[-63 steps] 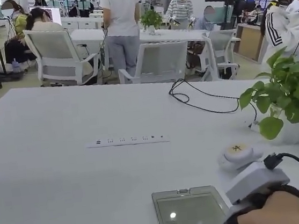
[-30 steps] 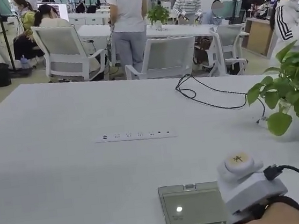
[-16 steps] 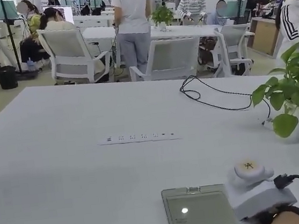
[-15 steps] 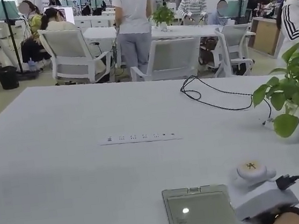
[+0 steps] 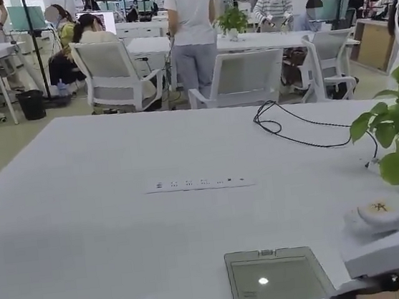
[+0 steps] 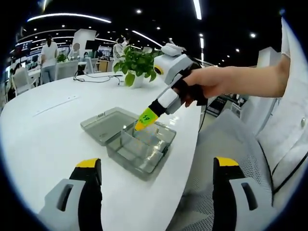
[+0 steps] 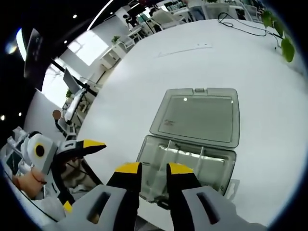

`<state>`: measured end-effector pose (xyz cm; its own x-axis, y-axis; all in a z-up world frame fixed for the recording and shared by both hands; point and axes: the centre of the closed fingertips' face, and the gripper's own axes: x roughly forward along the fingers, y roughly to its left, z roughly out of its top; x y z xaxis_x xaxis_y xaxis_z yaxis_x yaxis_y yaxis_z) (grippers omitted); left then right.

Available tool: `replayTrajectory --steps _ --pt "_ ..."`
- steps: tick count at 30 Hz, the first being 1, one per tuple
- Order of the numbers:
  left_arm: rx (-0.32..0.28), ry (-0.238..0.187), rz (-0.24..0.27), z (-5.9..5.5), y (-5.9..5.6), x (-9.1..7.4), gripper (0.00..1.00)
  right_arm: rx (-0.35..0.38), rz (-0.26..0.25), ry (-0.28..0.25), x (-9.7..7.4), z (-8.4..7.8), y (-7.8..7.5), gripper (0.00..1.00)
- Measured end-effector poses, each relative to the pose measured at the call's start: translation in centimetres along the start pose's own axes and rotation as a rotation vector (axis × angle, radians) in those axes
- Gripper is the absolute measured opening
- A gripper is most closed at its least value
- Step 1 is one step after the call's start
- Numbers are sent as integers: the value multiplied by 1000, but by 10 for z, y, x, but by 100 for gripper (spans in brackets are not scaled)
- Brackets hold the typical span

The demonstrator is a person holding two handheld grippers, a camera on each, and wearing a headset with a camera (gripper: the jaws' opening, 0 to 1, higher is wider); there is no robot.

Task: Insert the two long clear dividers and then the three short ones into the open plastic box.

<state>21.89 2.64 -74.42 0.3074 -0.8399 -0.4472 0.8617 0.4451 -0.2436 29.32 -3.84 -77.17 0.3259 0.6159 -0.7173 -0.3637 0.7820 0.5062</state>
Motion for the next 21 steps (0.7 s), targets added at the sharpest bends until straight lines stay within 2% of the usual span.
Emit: replayTrajectory --steps 5,10,16,21 --pt "-5 -3 32 4 0 -5 99 -58 33 -33 -17 7 0 29" --pt "-13 -9 65 6 -2 -8 99 -102 53 -43 -36 8 -7 32" --pt "-22 -14 86 6 -7 -9 100 -160 63 -44 -54 7 -18 37" --pt "-27 -19 95 6 -8 -9 100 -271 66 -17 -70 -1 -31 42"
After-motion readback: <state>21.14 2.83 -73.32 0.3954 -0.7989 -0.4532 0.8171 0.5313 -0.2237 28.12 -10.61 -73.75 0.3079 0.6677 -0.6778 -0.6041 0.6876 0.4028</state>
